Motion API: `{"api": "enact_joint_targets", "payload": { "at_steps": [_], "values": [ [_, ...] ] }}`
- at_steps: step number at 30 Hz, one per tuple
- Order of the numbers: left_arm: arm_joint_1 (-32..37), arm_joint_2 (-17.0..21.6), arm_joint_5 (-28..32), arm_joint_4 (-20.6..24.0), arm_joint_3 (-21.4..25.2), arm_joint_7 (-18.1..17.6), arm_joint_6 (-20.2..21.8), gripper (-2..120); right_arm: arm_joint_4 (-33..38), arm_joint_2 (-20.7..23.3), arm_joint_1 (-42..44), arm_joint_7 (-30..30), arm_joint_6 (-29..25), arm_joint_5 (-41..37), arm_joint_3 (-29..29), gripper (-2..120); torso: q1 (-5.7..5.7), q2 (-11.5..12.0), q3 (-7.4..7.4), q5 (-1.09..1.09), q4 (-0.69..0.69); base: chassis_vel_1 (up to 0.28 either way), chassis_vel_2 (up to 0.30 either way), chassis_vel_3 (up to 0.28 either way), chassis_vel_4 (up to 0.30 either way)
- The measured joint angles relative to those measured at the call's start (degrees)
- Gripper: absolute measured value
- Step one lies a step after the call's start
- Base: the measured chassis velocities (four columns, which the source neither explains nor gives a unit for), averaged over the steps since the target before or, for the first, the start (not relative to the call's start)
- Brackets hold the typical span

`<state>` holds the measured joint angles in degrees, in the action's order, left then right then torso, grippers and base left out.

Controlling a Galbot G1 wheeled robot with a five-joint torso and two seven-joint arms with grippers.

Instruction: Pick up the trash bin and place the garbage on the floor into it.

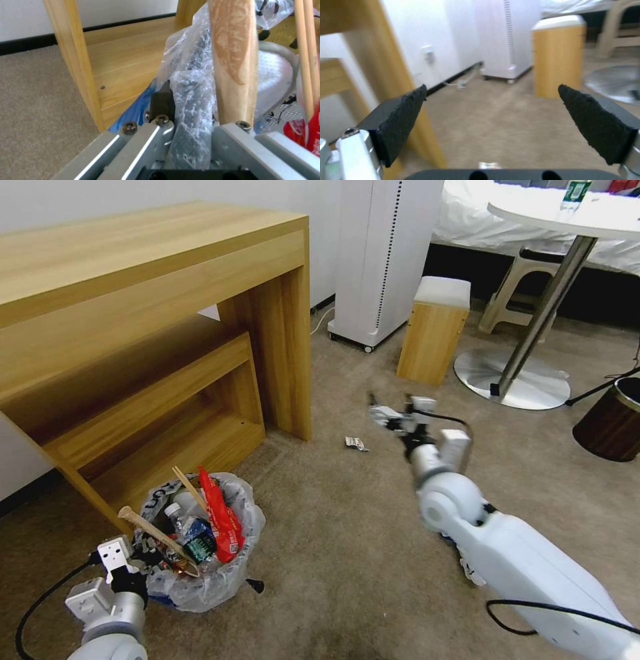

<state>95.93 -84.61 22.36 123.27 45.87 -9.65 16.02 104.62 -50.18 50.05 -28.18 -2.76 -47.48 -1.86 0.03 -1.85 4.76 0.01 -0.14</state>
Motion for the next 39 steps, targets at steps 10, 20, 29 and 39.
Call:
{"api": "enact_joint_targets", "payload": {
  "at_steps": [10,20,29,39],
  "values": [
    [1.15,0.16,-0.66,0.93,0.15,0.09,-0.27,1,0.60,0.41,8.29,-2.15,0.02,6.33,-6.92,100,0.00,0.00,0.00,-0.01,0.02,0.000,0.000,0.000,0.000],
    [1.69,0.35,-0.80,1.40,0.14,0.05,-0.44,1,0.77,0.05,12.26,-3.60,0.63,9.13,-10.03,100,0.00,0.00,0.00,-0.01,0.00,-0.025,-0.032,-0.030,-0.037],
    [1.67,0.32,-0.79,1.28,-0.03,0.06,-0.57,1,0.43,-0.41,13.16,-3.83,-0.44,10.03,-10.19,100,0.00,0.00,0.01,-0.01,0.01,-0.056,-0.054,-0.040,-0.057],
    [1.91,0.38,-0.74,1.39,0.00,0.03,-0.57,1,-0.58,-1.14,13.20,-3.02,-2.82,11.12,-10.08,100,0.00,0.00,0.01,-0.01,0.01,-0.058,-0.055,-0.054,-0.058]
  ]
}}
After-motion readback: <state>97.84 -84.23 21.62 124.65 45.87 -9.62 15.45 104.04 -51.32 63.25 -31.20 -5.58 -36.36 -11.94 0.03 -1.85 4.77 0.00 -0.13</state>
